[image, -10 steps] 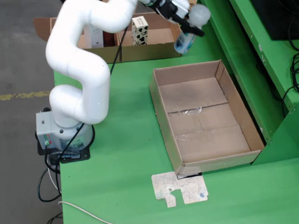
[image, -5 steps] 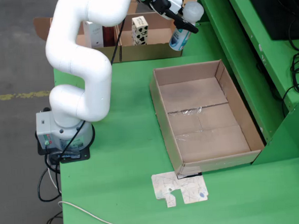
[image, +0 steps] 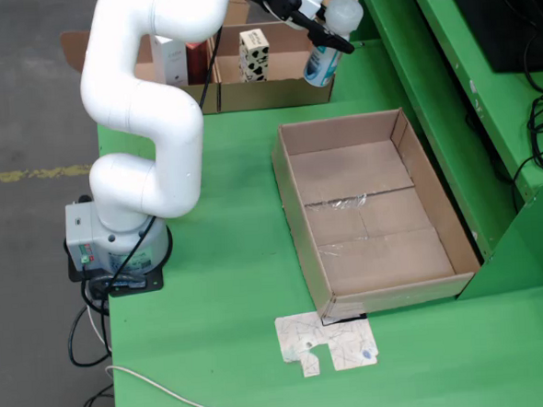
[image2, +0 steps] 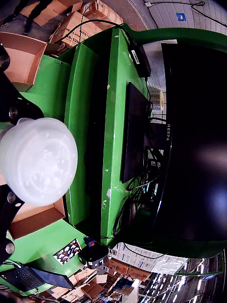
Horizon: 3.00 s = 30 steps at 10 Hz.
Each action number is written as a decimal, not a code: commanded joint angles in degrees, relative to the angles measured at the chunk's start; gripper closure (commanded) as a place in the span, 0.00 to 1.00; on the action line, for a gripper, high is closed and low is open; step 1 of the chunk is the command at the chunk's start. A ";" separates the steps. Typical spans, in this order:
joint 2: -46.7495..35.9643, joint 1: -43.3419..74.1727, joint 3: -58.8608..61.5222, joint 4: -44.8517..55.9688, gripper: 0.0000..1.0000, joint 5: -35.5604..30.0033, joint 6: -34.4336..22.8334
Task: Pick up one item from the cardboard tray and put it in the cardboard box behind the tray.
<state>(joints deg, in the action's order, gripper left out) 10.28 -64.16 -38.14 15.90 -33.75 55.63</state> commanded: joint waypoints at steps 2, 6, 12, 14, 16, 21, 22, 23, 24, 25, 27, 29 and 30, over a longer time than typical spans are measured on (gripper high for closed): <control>-1.97 -0.68 1.23 -0.60 1.00 1.35 0.38; -1.97 -0.68 1.23 -0.60 1.00 1.35 0.38; -1.97 -0.68 1.23 -0.60 1.00 1.35 0.38; -1.97 -0.68 1.23 -0.60 1.00 1.35 0.38; -1.97 -0.68 1.23 -0.60 1.00 1.35 0.38; 4.60 -7.16 10.32 6.19 1.00 5.44 7.29; 9.68 -8.57 19.73 11.98 1.00 6.11 9.19; 14.97 -9.63 28.88 16.80 1.00 6.74 10.36; 19.56 -10.08 36.35 19.67 1.00 6.77 10.71; 19.90 -11.53 38.14 22.78 1.00 6.73 12.71; 18.01 -14.76 38.14 27.53 1.00 8.33 16.48; 19.21 -17.71 38.14 26.40 1.00 10.10 17.66; 19.21 -17.71 38.14 26.40 1.00 10.10 17.66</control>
<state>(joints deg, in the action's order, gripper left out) 30.23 -79.71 -7.47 43.06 -25.22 72.94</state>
